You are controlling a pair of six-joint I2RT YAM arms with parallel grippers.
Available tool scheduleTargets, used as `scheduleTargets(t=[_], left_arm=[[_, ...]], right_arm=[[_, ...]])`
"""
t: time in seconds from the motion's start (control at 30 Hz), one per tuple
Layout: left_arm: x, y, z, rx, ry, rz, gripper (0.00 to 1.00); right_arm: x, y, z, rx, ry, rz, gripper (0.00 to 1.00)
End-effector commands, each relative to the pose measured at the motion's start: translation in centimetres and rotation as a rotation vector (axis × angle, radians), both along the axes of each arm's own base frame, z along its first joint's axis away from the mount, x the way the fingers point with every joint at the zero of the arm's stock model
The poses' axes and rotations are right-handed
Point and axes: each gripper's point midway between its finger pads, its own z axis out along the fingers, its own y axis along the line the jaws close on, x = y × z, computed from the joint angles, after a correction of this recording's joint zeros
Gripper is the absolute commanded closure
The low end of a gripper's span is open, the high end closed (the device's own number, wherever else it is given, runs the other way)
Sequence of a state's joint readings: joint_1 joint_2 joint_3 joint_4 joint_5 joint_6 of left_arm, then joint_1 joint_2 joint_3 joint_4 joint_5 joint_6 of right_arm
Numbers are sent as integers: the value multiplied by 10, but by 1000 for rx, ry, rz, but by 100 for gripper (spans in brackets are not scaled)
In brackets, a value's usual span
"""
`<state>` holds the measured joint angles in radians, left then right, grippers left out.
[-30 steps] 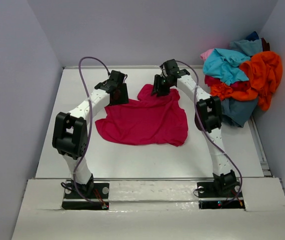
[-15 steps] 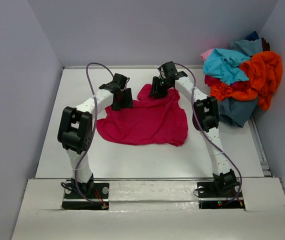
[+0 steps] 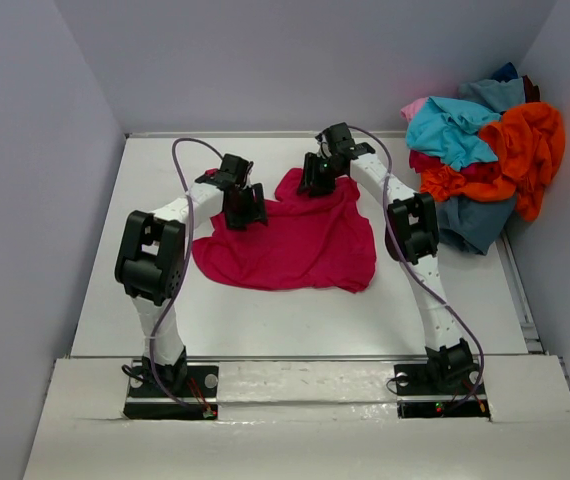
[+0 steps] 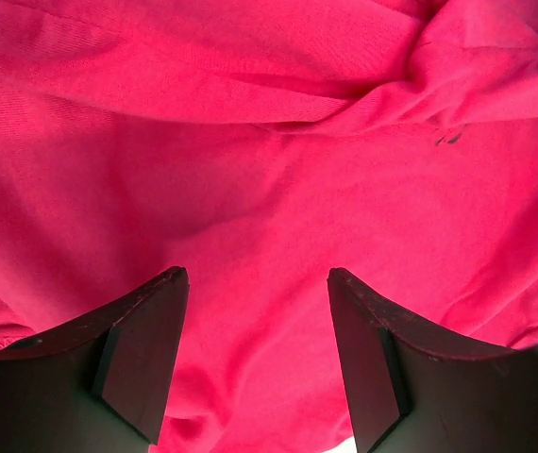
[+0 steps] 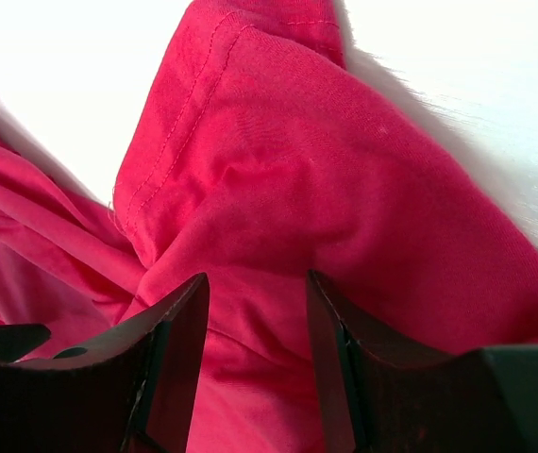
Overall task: Fold and stack the t-shirts
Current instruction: Flatten the tshirt out
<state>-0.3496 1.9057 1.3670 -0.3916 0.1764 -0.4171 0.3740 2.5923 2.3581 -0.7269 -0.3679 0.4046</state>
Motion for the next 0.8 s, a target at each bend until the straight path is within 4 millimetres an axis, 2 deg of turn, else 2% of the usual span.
scheduleTargets(t=[0.0,0.17,0.23,0.3,0.57,0.77], left_arm=[[-5,-3,5,-42,9,-8,28],[-14,-1,3,-48,24,-3,28],[-18,0,-1,-44,37,-4,28],[-22,1,-4,-42,51,-5,28],[-32,5,-4,-30,67,-9,28],[-38,7,-3,-32,72,-13,28]], right_arm=[[-2,-21,-10,-76,27,-46,47],[-1,-38,-14,-141,44,-107,47],[3,-52,-14,-154,51,-136,46],[1,-55,-14,-172,56,-147,46],[11,-100,-4,-216,51,-239,46],[15,-119,2,-232,49,-282,46]])
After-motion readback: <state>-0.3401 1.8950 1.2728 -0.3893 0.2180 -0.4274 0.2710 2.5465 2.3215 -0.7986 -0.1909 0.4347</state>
